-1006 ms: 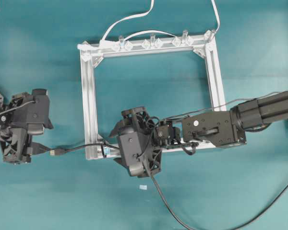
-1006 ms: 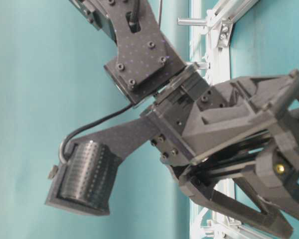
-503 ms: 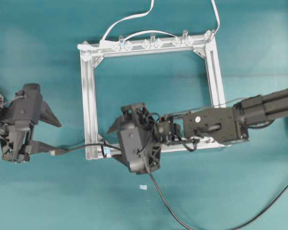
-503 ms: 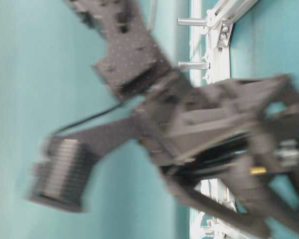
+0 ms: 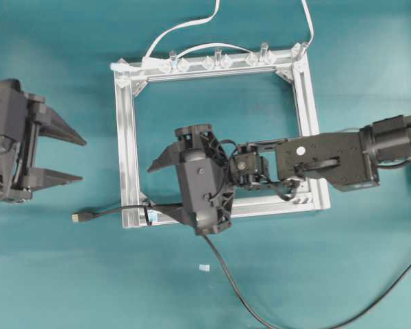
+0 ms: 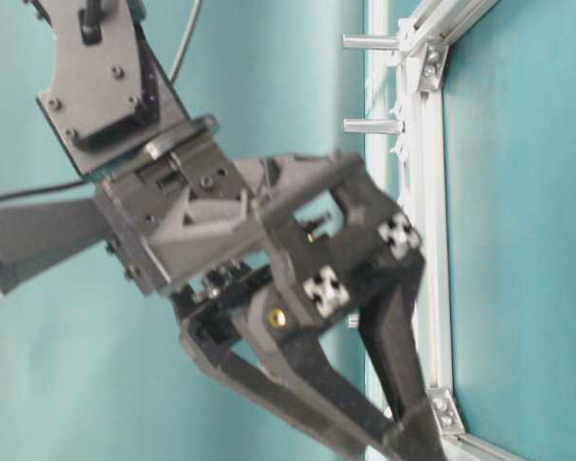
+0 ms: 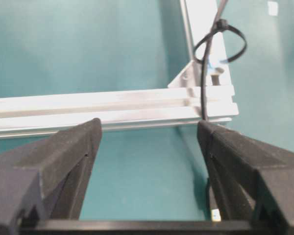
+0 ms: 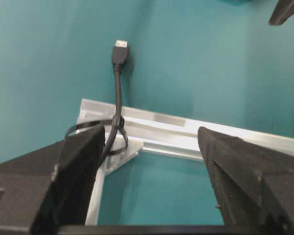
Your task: Insert the wire through the string loop located on the left side.
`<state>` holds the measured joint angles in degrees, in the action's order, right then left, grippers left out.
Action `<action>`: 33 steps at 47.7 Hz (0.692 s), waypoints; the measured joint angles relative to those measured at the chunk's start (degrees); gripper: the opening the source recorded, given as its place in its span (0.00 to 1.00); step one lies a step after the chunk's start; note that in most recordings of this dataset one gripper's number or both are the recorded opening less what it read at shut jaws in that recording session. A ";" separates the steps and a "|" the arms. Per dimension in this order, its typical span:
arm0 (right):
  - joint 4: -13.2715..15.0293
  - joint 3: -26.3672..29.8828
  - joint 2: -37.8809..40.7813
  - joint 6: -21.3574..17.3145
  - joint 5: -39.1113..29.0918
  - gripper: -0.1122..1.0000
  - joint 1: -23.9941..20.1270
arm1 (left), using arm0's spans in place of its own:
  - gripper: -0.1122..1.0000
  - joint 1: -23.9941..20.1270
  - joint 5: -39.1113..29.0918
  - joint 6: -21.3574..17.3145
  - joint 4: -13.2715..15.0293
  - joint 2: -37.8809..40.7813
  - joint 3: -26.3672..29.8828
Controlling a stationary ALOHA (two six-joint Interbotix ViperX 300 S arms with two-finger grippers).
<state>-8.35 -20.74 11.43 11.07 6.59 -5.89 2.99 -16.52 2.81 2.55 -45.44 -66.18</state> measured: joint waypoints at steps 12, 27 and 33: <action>0.00 -3.25 -2.55 -0.18 0.09 0.82 0.97 | 0.79 -0.35 0.00 -0.09 0.09 -3.52 -1.58; 0.00 -7.56 -4.48 -0.26 3.96 0.82 2.20 | 0.79 -0.44 0.00 -0.09 0.00 -7.03 -3.25; 0.00 -8.96 -5.10 -0.62 6.50 0.82 2.72 | 0.79 -0.44 0.00 -0.09 0.00 -7.65 -3.52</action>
<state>-8.35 -29.71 6.33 10.46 13.10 -3.16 2.55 -16.52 2.72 2.55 -53.09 -69.70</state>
